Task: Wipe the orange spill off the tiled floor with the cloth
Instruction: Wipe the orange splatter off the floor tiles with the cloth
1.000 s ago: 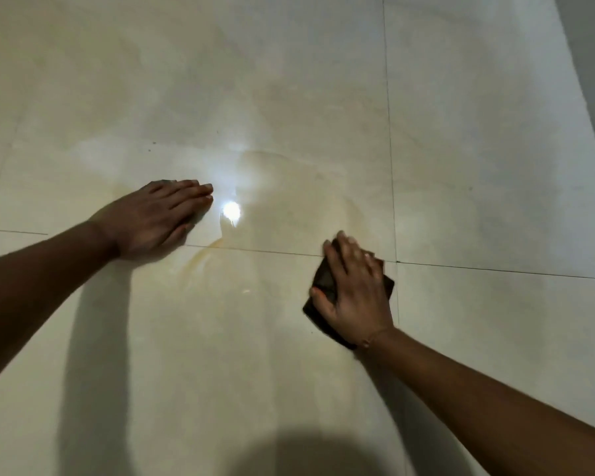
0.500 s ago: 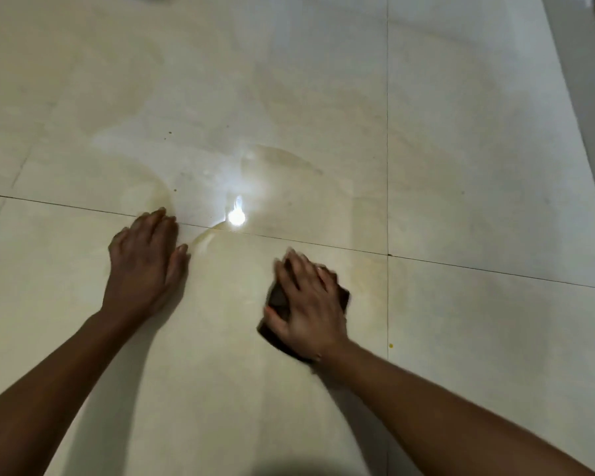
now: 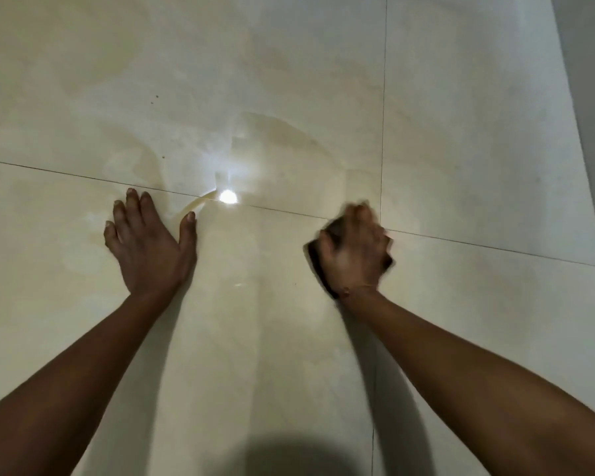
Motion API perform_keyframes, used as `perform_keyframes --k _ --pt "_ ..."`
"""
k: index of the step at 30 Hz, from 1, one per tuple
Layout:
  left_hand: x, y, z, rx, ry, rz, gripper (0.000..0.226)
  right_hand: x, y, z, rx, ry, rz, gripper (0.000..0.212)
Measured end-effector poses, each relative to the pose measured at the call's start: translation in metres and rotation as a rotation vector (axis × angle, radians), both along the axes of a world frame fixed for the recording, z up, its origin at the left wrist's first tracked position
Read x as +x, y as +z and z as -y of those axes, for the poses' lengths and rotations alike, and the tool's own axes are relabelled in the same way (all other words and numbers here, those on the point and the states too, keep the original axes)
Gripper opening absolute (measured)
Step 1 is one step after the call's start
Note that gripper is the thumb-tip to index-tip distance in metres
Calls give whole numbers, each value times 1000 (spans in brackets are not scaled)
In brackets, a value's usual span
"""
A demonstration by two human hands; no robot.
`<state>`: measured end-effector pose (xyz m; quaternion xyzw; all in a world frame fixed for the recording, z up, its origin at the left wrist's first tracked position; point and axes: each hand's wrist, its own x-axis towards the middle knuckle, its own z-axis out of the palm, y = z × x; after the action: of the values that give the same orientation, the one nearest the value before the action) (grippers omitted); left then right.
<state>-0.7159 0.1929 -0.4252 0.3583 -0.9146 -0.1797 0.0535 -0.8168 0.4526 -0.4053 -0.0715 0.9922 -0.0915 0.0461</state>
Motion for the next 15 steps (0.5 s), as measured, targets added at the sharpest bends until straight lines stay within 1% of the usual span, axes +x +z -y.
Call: perform_keyframes --k 2,3,4,5,6,8,10,11,13,14,15 --pt "1 -6 -2 -7 -5 8 76 40 -6 6 -4 317 23 74" --pt "2 -7 -2 -1 -6 9 77 65 -7 -9 -3 442 53 75" --pt "2 -6 -1 12 -3 4 77 88 -6 -34 -2 504 81 77" --pt "3 -4 1 33 -1 0 77 103 -1 -59 -4 508 109 78" --pt "3 -1 3 58 -7 -11 77 106 2 -82 -8 464 110 77" --pt "4 9 9 108 -43 -51 73 78 4 -95 15 267 96 74" --pt "14 15 14 120 -110 -73 68 30 5 -46 28 50 34 71" --pt "20 16 14 107 -152 -74 66 11 7 -8 11 35 30 71" --pt "37 15 22 63 -217 -65 61 10 -1 76 -21 206 12 73" --pt "42 15 28 42 -237 -62 60 26 -5 106 -35 349 5 74" --pt "49 14 35 28 -231 -55 58 52 -6 121 -46 499 40 75"
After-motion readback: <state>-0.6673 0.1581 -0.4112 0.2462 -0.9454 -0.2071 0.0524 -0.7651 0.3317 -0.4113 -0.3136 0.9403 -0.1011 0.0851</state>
